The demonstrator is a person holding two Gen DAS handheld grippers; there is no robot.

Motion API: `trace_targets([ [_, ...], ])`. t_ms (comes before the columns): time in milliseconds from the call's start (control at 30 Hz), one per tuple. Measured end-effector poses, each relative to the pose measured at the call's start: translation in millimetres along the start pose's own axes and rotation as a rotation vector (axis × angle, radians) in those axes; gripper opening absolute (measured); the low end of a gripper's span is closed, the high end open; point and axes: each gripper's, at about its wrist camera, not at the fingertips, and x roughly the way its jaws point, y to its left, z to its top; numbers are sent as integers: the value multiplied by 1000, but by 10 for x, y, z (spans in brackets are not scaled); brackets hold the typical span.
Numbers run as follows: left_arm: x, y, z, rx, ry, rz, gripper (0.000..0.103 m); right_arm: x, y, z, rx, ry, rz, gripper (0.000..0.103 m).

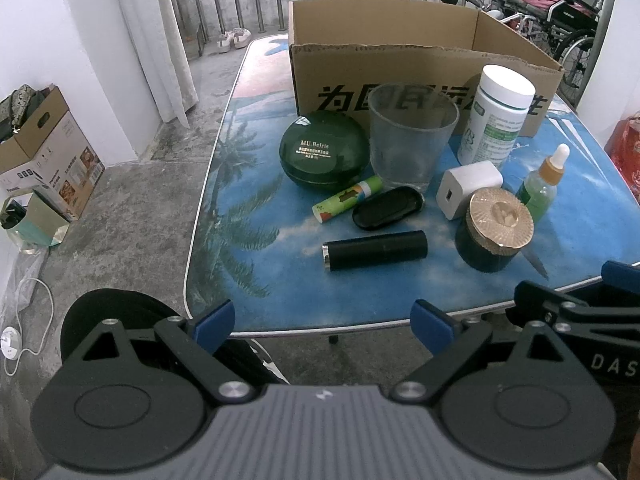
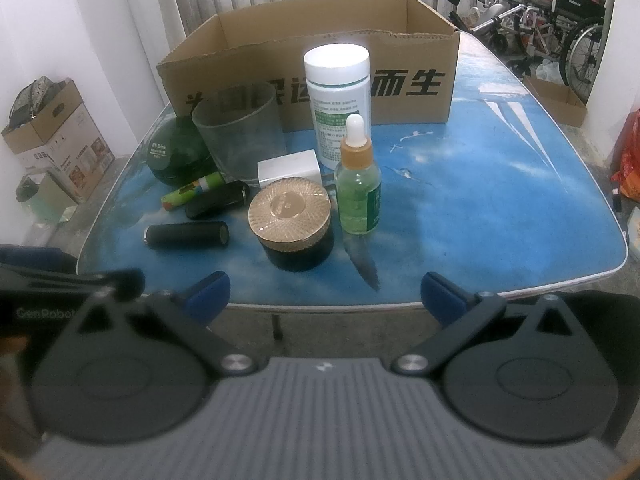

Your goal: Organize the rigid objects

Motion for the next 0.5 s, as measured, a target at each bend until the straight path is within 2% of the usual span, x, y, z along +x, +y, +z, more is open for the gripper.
trace_targets([
  [333, 23, 5, 6, -4, -6, -11, 95, 11, -4, -4, -2, 0, -6, 102],
  [500, 11, -14, 63, 21, -52, 2, 96, 0, -37, 22, -5, -16, -22, 102],
])
